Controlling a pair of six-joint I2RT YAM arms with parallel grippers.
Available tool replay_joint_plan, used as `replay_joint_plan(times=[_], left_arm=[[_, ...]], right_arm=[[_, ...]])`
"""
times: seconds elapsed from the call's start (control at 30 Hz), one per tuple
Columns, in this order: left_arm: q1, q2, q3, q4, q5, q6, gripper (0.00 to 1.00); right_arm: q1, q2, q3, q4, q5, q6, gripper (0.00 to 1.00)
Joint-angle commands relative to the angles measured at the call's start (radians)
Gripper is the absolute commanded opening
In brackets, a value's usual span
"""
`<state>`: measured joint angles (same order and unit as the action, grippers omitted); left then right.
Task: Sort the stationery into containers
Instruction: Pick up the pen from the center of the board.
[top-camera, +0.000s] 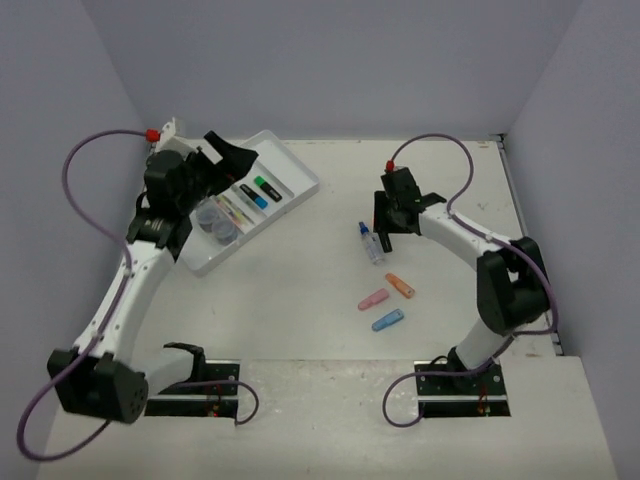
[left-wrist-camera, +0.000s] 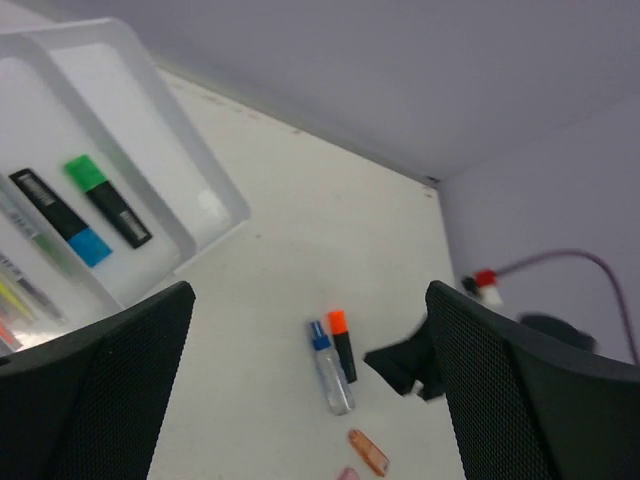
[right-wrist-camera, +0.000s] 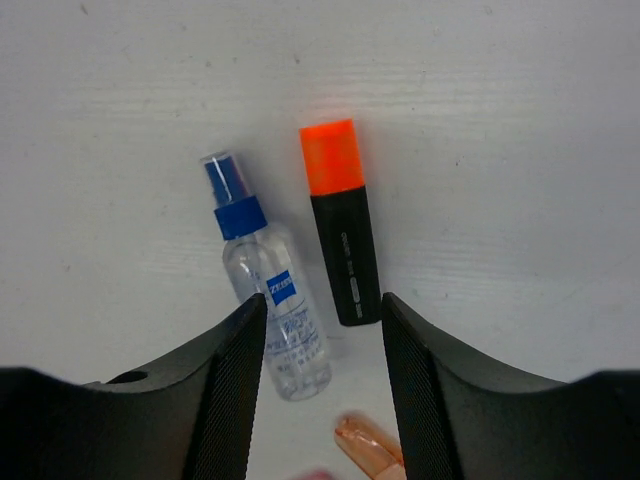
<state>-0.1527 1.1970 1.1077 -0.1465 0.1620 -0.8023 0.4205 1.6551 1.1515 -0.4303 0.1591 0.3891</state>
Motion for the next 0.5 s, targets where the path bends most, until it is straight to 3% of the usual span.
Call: replay_joint_plan(times=[0.0, 0.27, 0.47], left_arm=[[-0.022, -0.215, -0.184, 0.045, 0.103, 0.094, 1.0], [-0.024, -0.389, -0.291, -0.094, 0.162, 0.215, 1.0], [-0.025, -0.422, -0.344, -0.103, 0.19, 0.226, 1.0]], right_arm=[[-0.006, 0.123, 0.108, -0.063, 0.053, -0.047, 0.51], [-0.009, 0.257, 0.202, -0.114, 0.082, -0.056, 0.46], [-0.029, 0.28, 0.211, -0.148, 0.048, -0.049, 0.44]])
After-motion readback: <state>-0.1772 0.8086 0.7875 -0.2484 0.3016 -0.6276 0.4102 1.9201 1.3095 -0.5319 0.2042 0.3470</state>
